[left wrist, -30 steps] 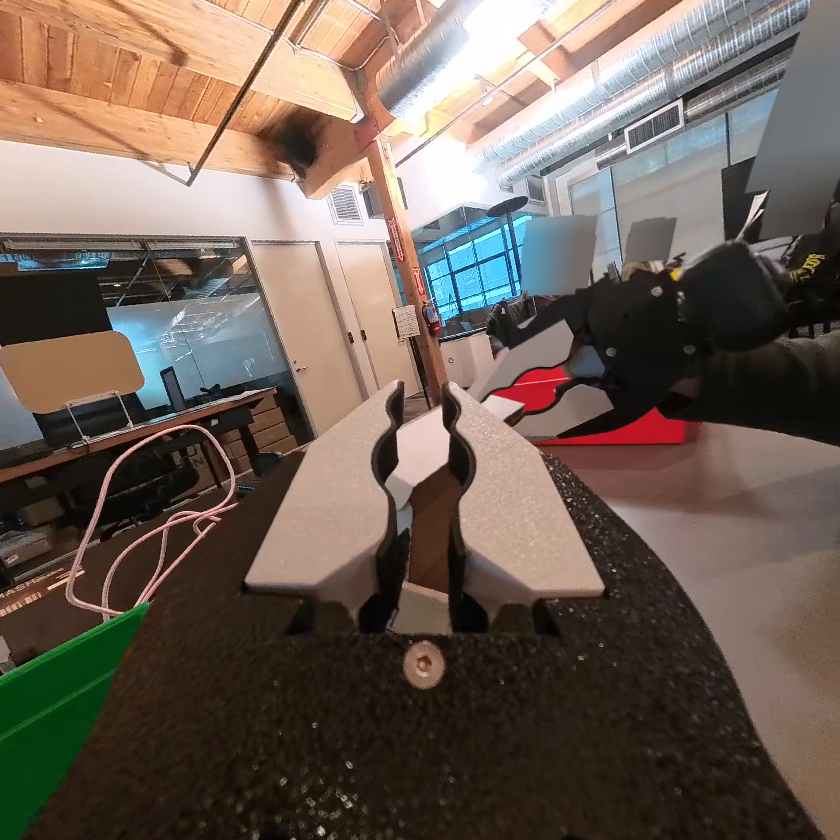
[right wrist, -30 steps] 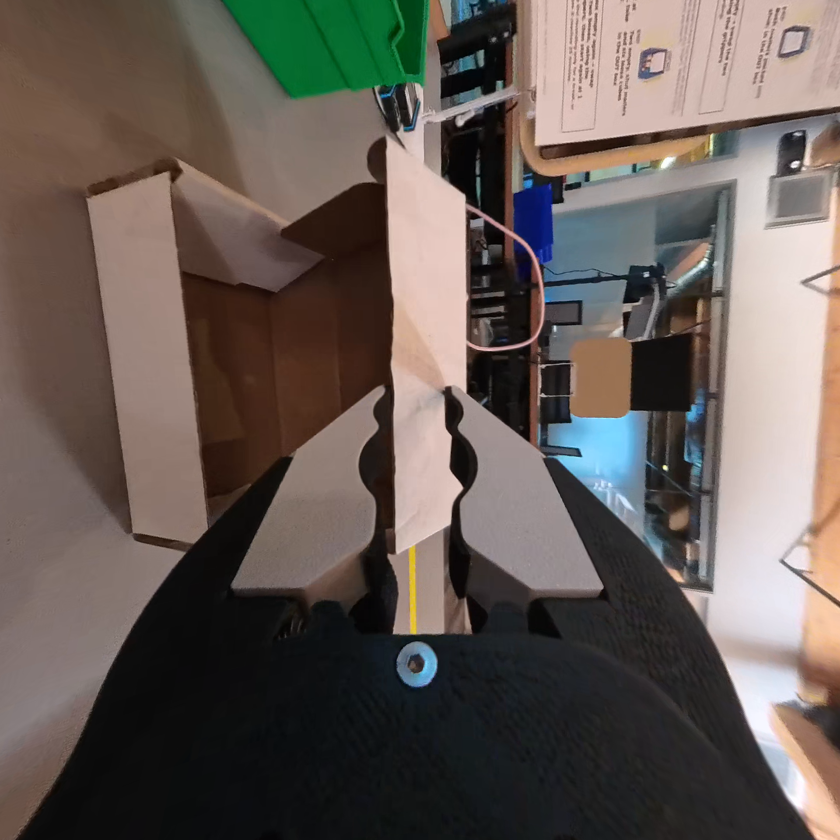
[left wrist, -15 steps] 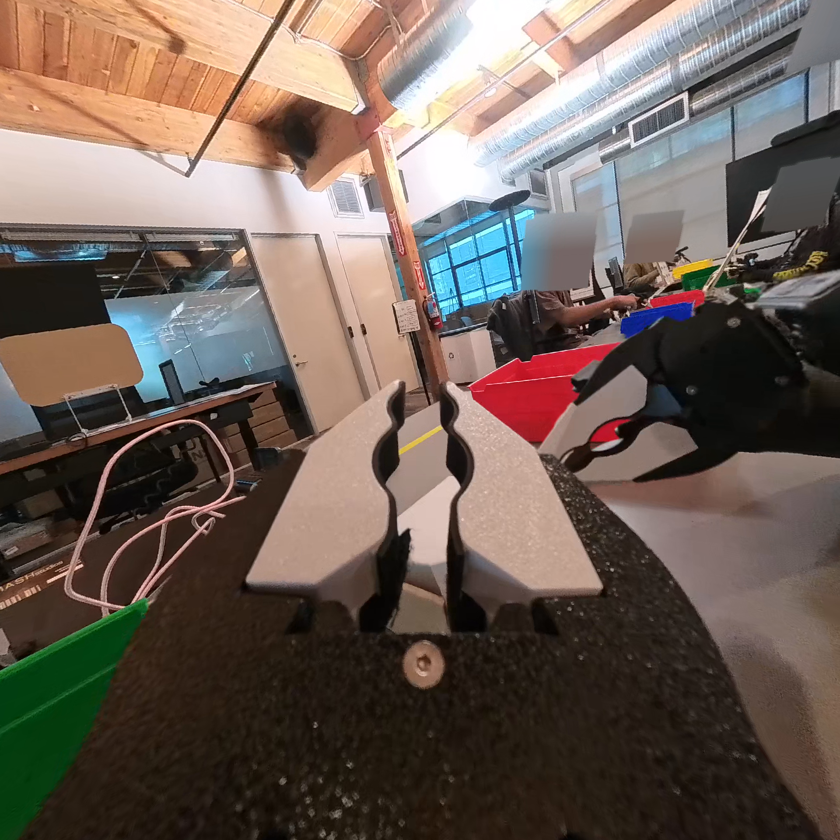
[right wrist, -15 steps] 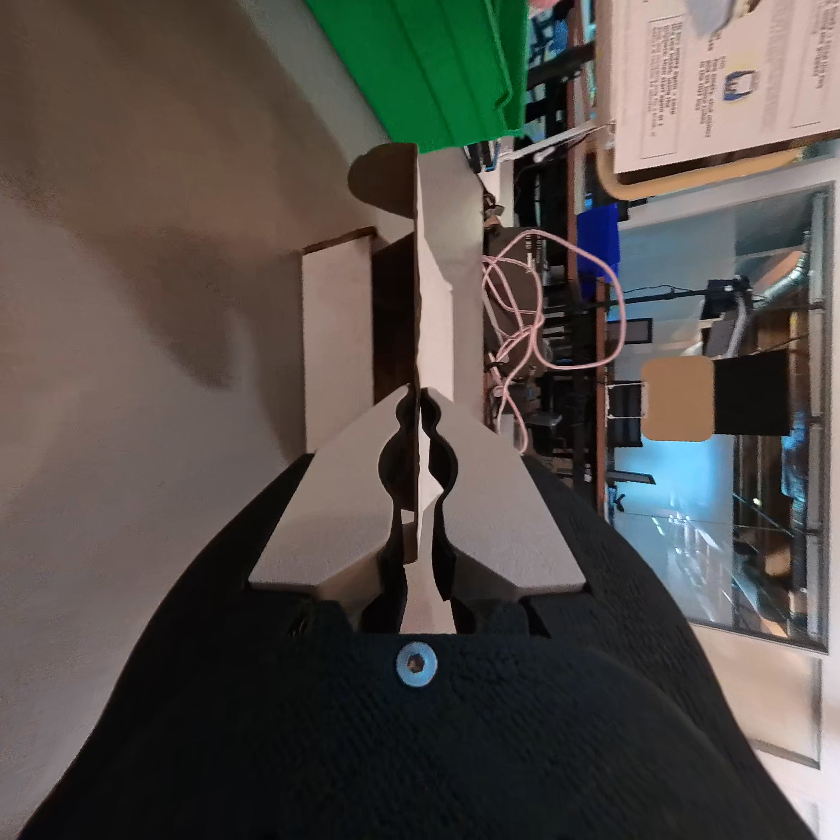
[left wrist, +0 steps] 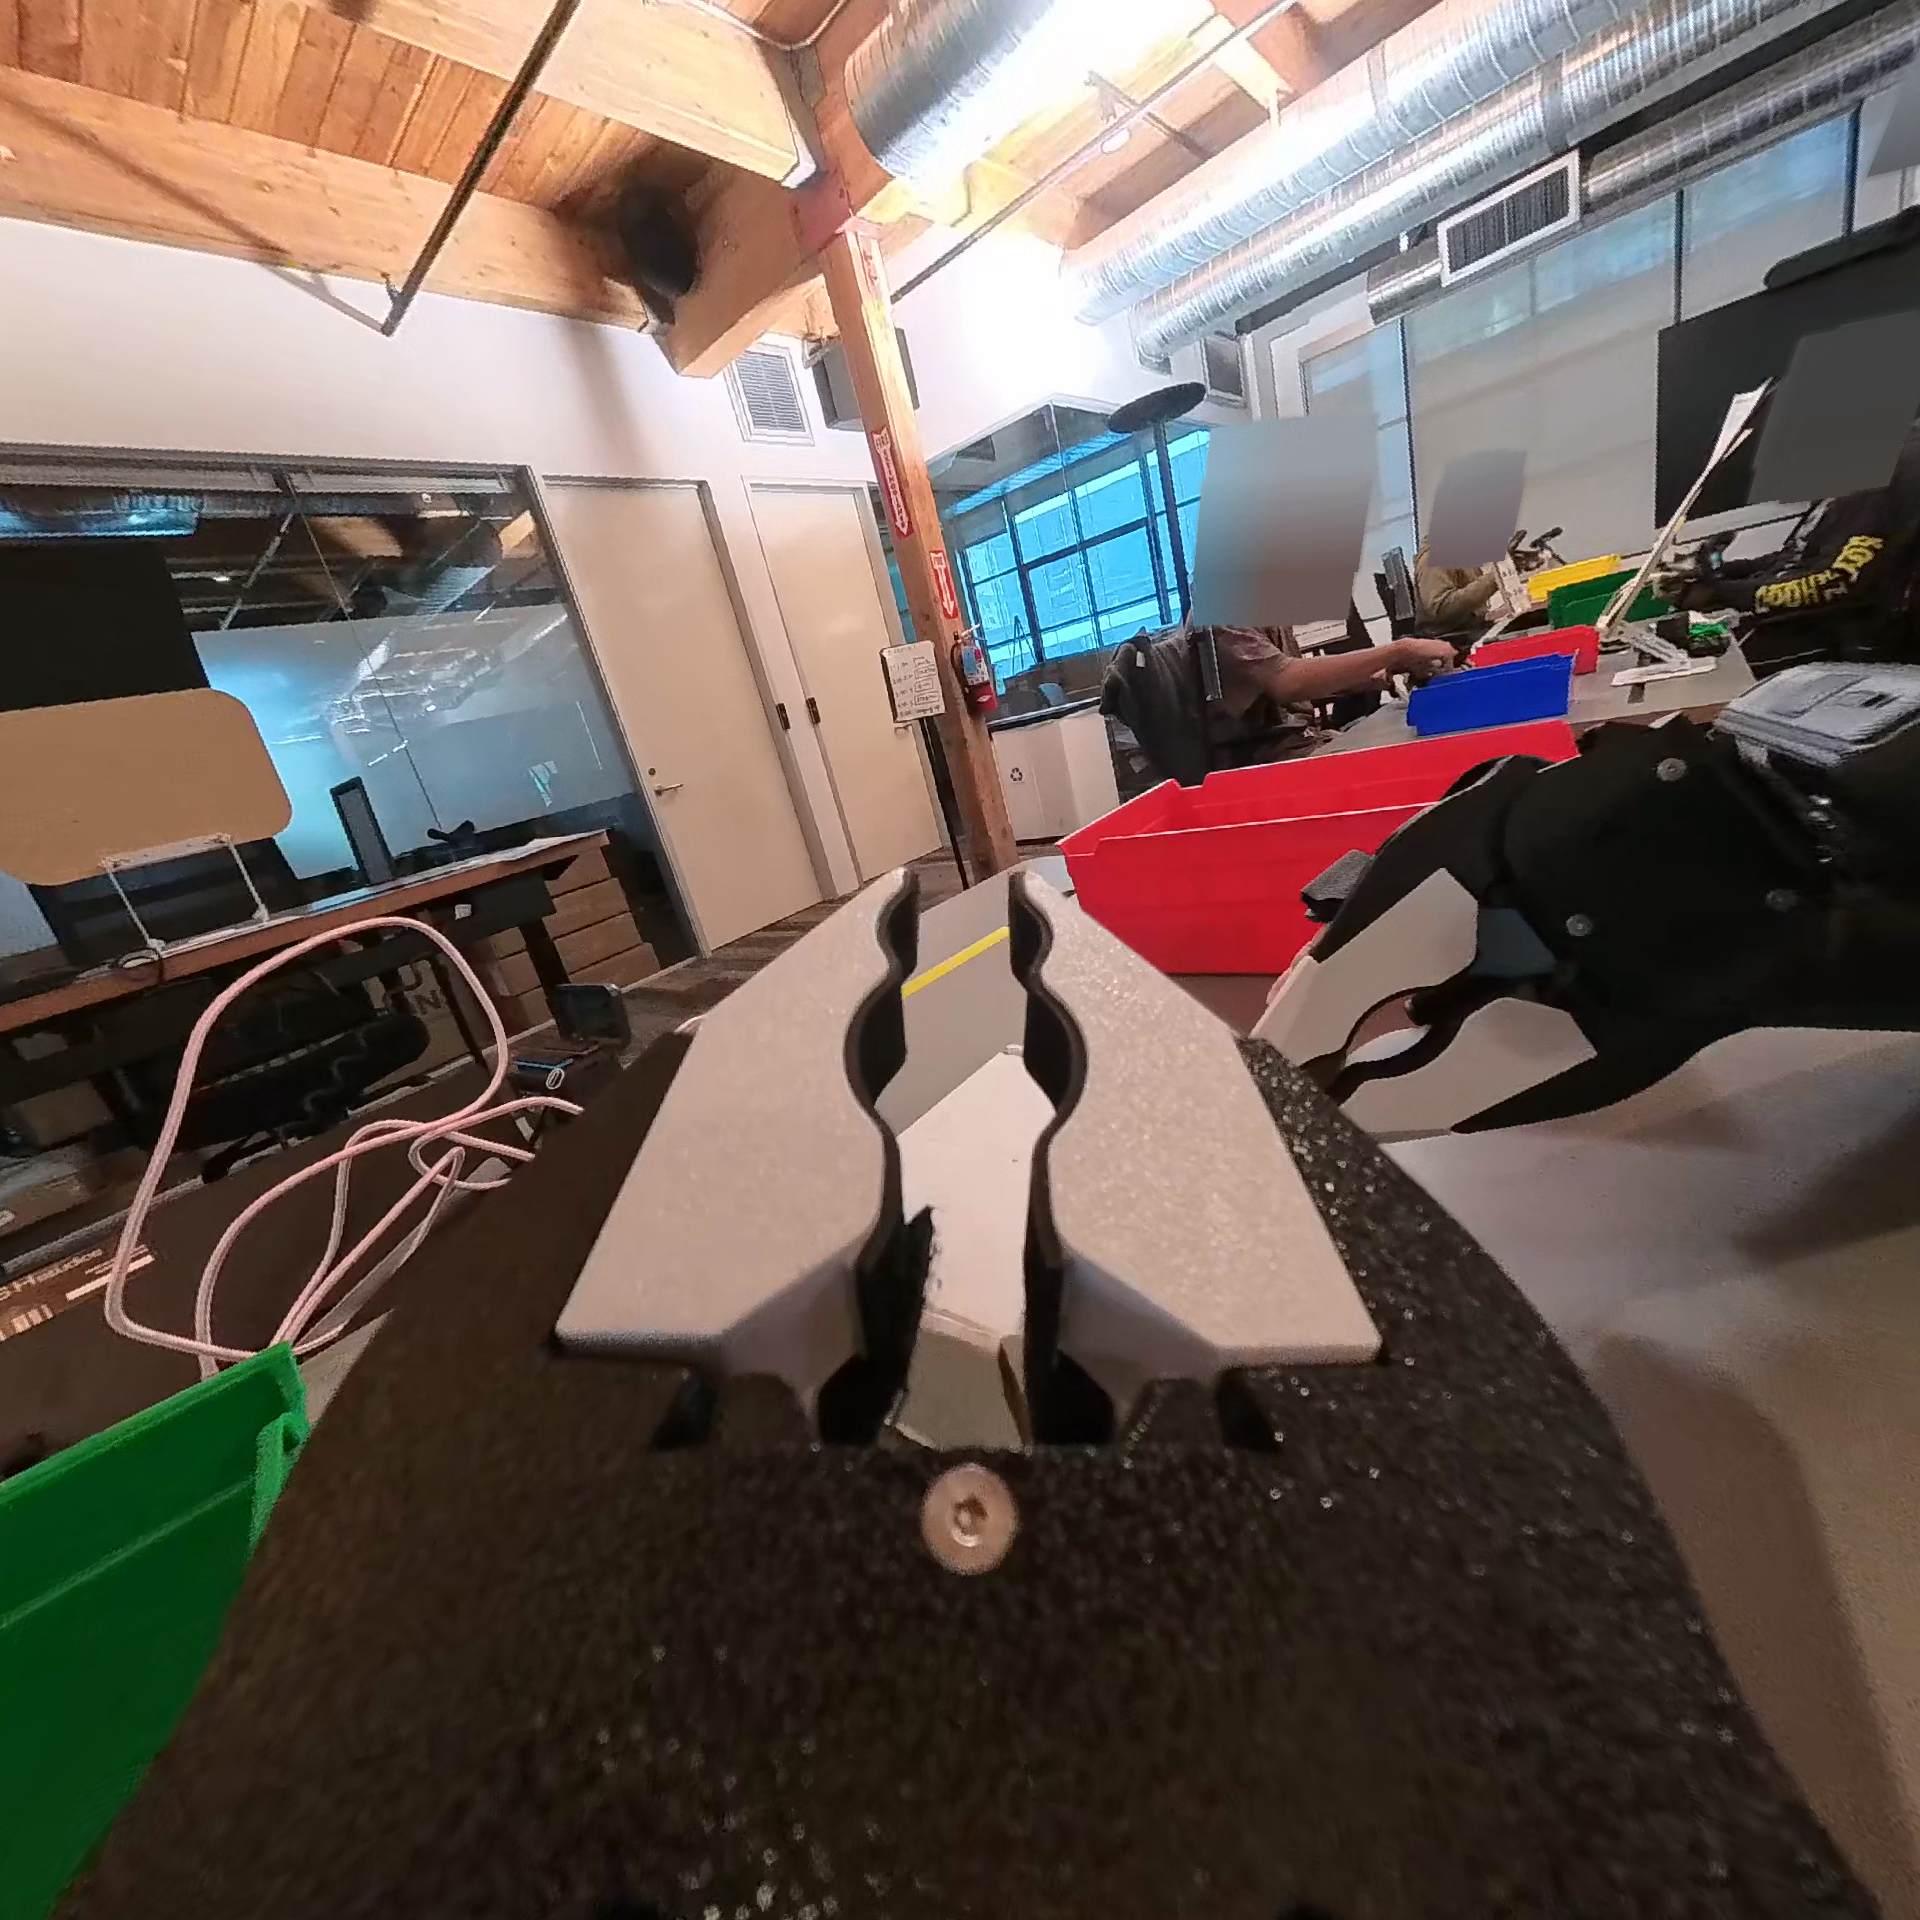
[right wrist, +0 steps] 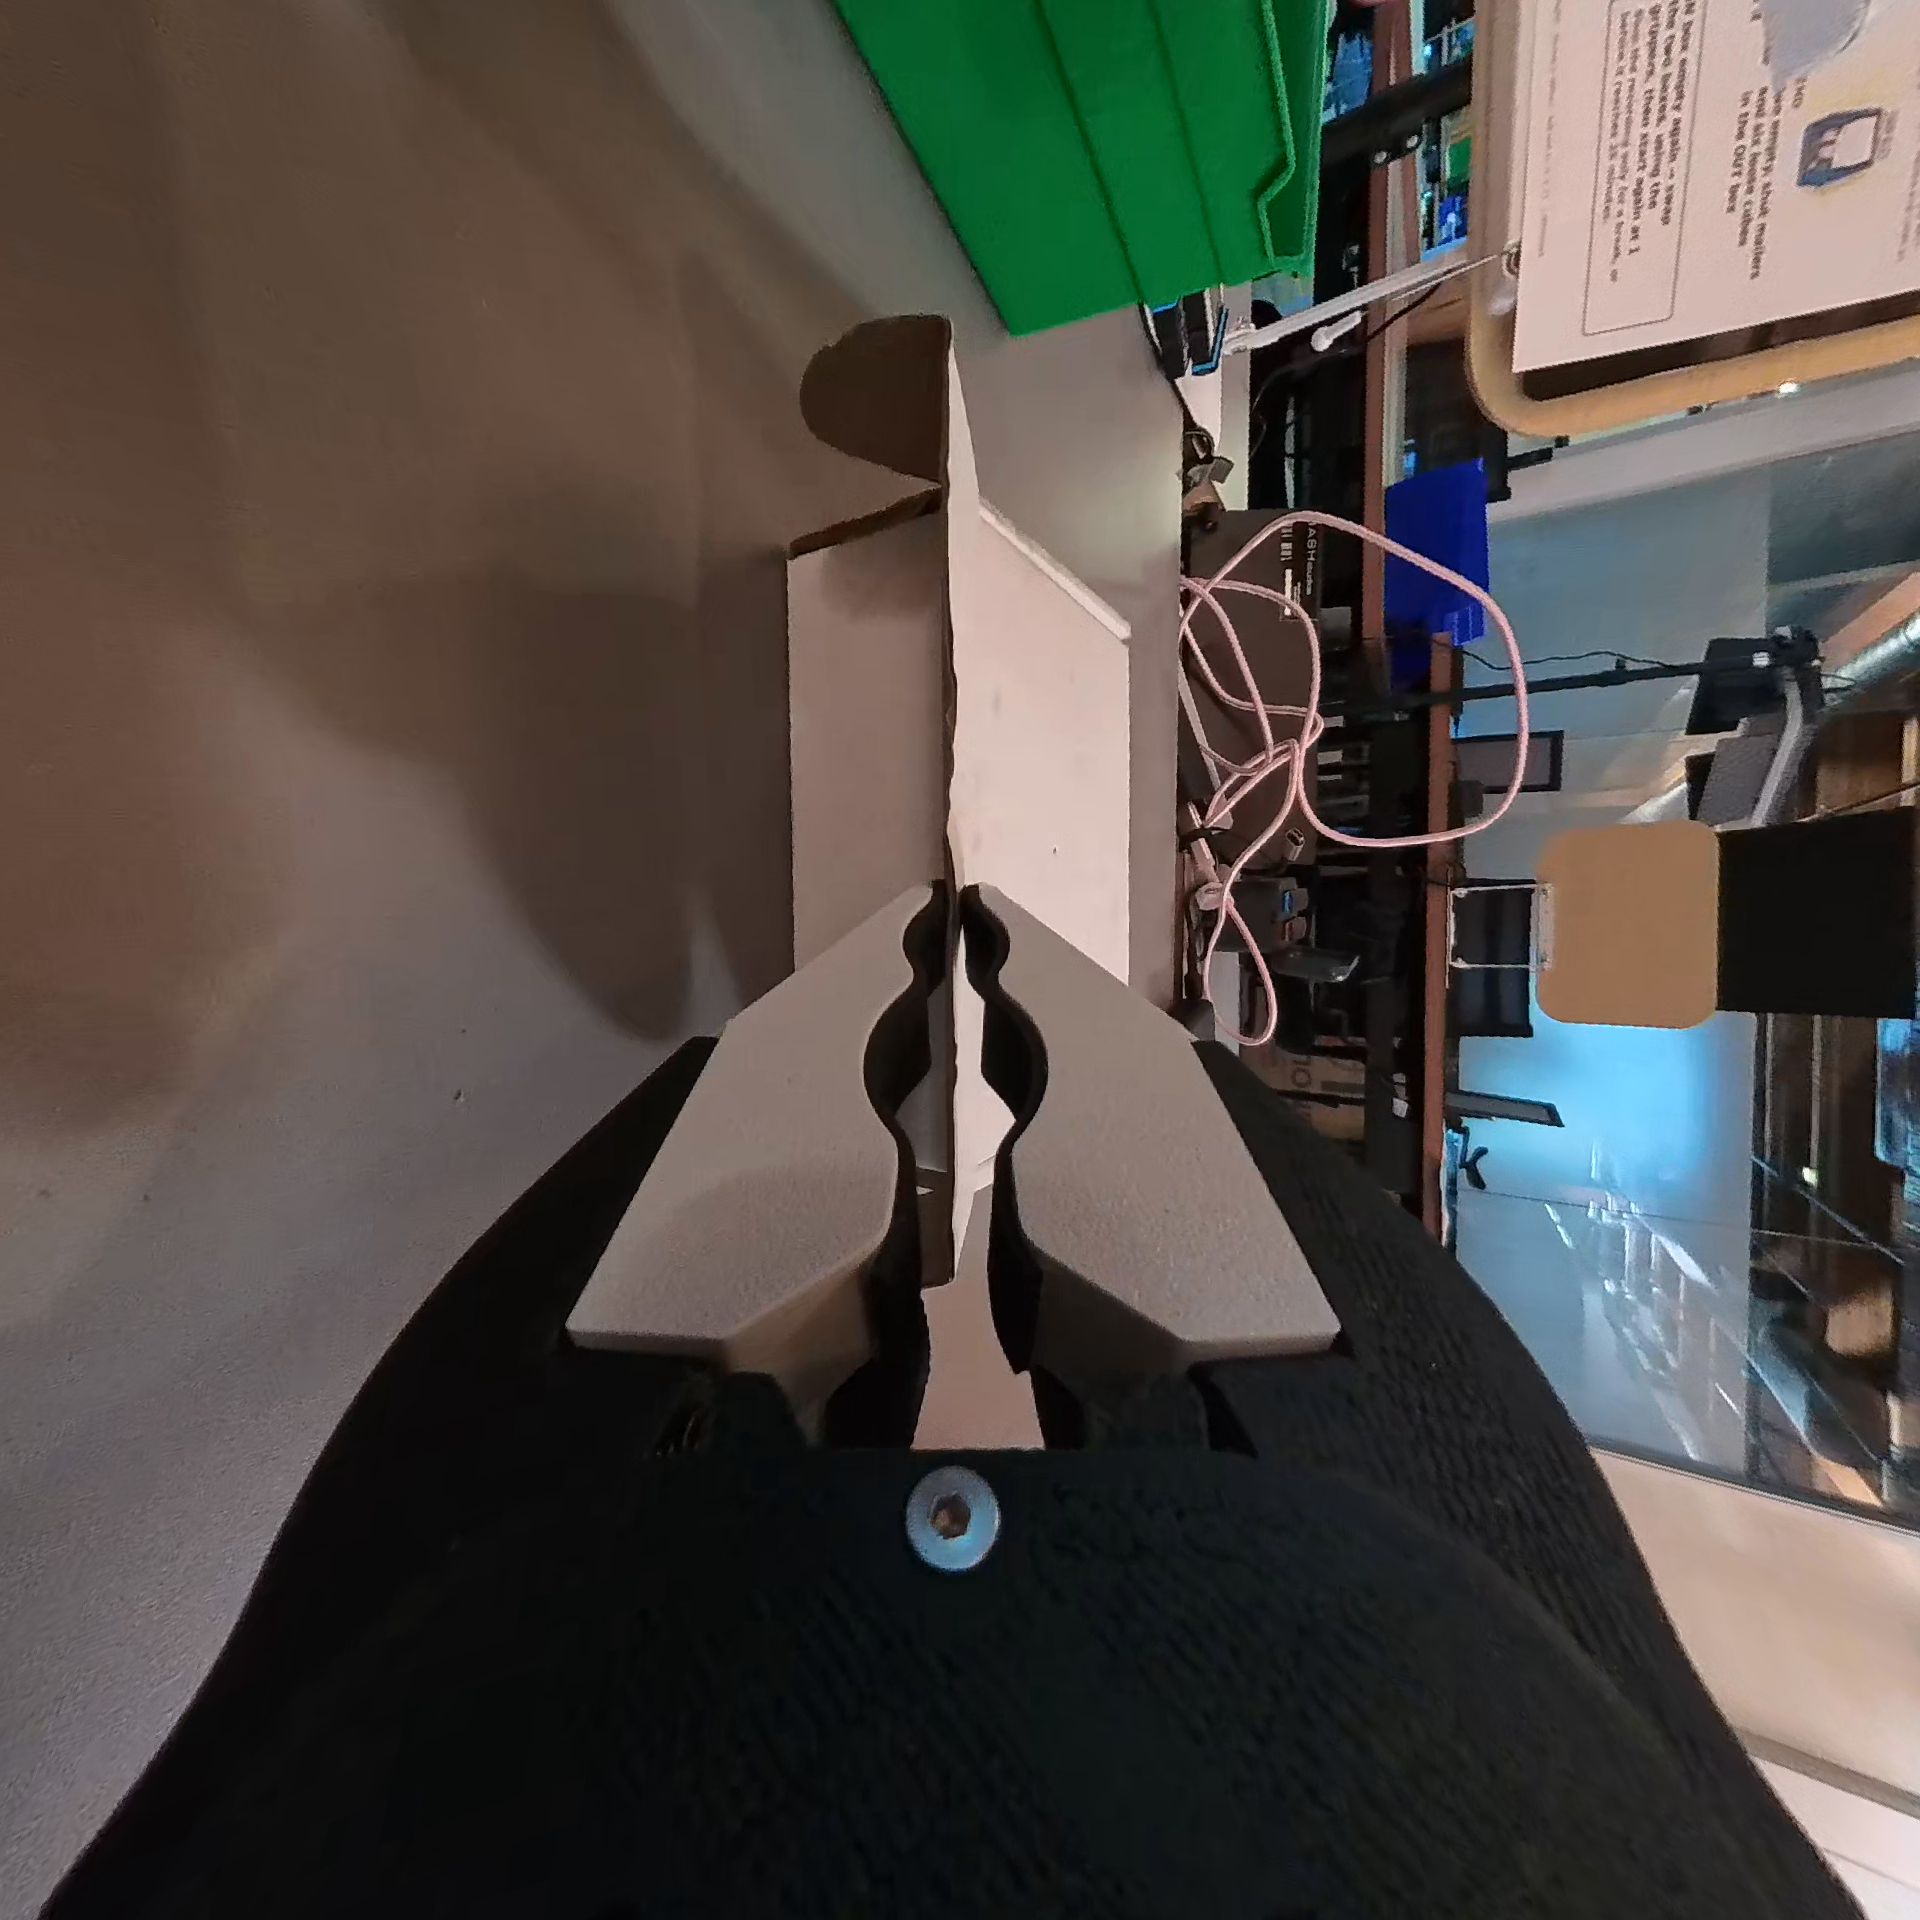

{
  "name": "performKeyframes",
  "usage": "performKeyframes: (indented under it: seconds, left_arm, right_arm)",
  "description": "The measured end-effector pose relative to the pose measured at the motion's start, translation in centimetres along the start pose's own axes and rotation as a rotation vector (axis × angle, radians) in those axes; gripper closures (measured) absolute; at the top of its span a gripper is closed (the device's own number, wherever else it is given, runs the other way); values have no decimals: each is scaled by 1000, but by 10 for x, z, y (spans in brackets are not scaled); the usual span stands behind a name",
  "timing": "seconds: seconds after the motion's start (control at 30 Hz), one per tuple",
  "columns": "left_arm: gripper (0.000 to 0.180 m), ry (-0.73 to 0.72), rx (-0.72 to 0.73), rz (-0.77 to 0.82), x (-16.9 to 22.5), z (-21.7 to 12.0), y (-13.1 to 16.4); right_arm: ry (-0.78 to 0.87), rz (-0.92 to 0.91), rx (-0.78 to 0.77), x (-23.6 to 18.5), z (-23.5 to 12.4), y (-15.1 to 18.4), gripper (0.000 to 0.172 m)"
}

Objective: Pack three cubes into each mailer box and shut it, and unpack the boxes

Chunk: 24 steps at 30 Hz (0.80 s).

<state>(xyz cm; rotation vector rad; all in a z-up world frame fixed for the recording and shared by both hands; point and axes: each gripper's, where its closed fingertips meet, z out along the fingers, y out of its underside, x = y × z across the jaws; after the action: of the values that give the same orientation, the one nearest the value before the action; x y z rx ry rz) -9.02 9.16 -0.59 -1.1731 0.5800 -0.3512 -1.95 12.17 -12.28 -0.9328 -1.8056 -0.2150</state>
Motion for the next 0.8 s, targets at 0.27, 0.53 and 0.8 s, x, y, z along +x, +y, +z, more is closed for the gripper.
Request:
performKeyframes:
  seconds: [0.27, 0.53, 0.8]
  left_arm:
    - [158, 13, -19, 15, 3, 2, 6]
    - [113, 149, -238, 240, 30, 3, 44]
    - [82, 140, -469, 527, 32, 5, 91]
  right_arm:
    - [-11, -7, 25, 0, -3, 5, 171]
    - [-117, 65, 82, 2, -22, 29, 171]
    - [-240, 252, 199, 4, -43, 50, 170]
